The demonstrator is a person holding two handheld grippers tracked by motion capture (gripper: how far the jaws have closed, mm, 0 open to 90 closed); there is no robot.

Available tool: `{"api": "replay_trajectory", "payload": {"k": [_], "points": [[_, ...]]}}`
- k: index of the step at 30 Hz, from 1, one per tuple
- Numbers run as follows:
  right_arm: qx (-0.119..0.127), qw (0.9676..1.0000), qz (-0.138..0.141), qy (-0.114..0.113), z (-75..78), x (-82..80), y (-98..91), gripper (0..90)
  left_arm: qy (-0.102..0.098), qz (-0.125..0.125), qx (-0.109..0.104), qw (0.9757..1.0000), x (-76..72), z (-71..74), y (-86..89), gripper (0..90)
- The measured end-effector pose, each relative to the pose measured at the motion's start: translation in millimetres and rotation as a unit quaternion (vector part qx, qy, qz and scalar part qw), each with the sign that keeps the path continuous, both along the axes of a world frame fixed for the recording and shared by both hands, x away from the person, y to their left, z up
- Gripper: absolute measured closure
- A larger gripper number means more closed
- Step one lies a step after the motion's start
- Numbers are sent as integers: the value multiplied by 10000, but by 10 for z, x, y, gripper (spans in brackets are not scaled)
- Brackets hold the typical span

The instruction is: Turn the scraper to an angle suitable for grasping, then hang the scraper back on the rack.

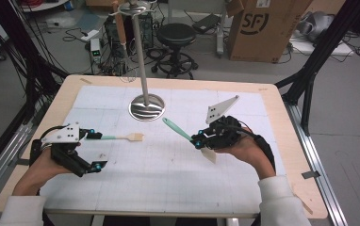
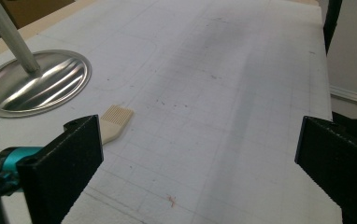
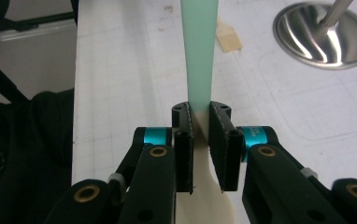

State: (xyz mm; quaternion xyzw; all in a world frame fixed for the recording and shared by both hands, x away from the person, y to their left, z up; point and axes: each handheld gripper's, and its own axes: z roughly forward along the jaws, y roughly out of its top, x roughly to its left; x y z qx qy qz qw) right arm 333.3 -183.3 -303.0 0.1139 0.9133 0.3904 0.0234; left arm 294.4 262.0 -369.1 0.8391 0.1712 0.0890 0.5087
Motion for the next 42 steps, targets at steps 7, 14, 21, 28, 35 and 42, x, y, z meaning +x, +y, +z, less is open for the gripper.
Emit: {"api": "replay_trajectory", "payload": {"k": [7, 14, 21, 28, 35, 42], "points": [[213, 9997, -77, -88, 116, 31, 36, 802, 18, 16, -15, 10000, -3, -1, 6, 17], [387, 9990, -155, -133, 182, 18, 75, 803, -5, 56, 24, 10000, -4, -8, 33, 17], [577, 9977, -300, -183, 233, 56, 86, 803, 24, 111, -32, 9999, 9, -6, 53, 17], [633, 9968, -453, -203, 252, 110, 85, 803, 38, 54, -120, 9999, 26, 7, 56, 17], [697, 9956, -556, -274, 256, 143, 106, 803, 13, 102, -238, 9997, 55, 103, 97, 17], [784, 9939, -694, -345, 259, 178, 139, 802, -203, 105, -104, 9997, 84, 397, 49, 17]]}}
